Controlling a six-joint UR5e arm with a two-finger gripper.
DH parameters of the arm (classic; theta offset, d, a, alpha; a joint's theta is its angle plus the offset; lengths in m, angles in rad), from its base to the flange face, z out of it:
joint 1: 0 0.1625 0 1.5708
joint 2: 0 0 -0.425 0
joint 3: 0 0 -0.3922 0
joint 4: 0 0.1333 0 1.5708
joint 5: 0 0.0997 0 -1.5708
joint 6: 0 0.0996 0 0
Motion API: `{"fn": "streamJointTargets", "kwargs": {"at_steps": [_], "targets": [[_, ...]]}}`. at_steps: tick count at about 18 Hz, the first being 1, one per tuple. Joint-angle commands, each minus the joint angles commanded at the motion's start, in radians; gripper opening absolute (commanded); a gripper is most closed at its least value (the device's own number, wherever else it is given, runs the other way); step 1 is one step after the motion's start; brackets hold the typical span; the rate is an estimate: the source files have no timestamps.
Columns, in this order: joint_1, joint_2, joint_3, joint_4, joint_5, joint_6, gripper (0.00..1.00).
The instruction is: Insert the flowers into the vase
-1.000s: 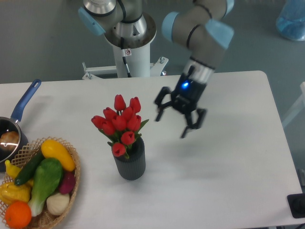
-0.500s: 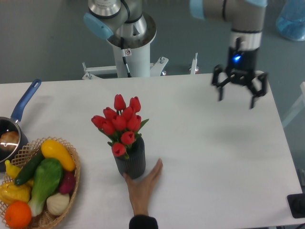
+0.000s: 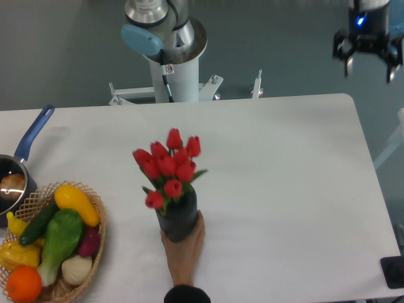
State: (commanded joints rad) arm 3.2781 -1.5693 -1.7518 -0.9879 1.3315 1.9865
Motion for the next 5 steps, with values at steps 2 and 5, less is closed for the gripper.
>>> {"fn": "streamJointTargets", "kwargs": {"at_steps": [2,5], "targets": [[0.002,0.008,0.005,-0.006,0.000,0.002,1.00],[0.000,0.008,0.003,-0.006,-0.002,0.002,1.00]]}}
